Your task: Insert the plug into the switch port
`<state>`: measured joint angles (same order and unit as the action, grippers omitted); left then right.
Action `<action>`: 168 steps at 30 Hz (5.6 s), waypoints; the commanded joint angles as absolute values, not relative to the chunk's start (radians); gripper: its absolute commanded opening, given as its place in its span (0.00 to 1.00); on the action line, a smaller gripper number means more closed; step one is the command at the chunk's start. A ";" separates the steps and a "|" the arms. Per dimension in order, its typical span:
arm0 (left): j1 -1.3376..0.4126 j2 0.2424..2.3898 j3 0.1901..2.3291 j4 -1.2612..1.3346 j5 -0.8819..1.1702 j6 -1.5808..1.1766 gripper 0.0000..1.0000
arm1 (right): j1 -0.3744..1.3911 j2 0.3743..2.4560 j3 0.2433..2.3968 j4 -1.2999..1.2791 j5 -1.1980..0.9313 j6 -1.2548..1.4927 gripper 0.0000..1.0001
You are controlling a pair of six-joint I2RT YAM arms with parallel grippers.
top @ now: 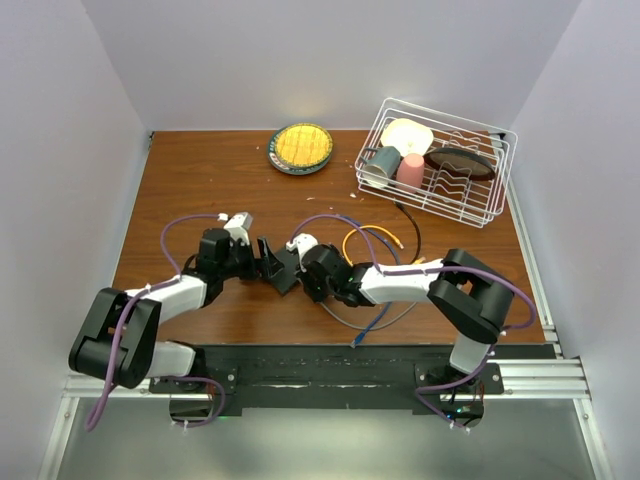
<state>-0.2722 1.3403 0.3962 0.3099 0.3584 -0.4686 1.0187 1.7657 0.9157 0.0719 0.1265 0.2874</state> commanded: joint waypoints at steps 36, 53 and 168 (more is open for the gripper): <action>-0.275 1.554 0.635 0.288 0.342 -0.433 0.88 | 1.045 1.703 0.868 -0.018 0.031 0.265 0.00; -0.275 1.600 0.603 0.331 0.373 -0.460 0.86 | 1.089 1.784 0.945 -0.094 0.037 0.255 0.00; -0.268 1.477 0.575 0.250 0.334 -0.434 0.73 | 1.092 2.005 1.186 -0.449 0.164 0.434 0.00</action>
<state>-0.2749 1.5066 0.5907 0.2173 0.3031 -0.4511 1.0885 1.9060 1.2156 -0.3481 0.1291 0.4305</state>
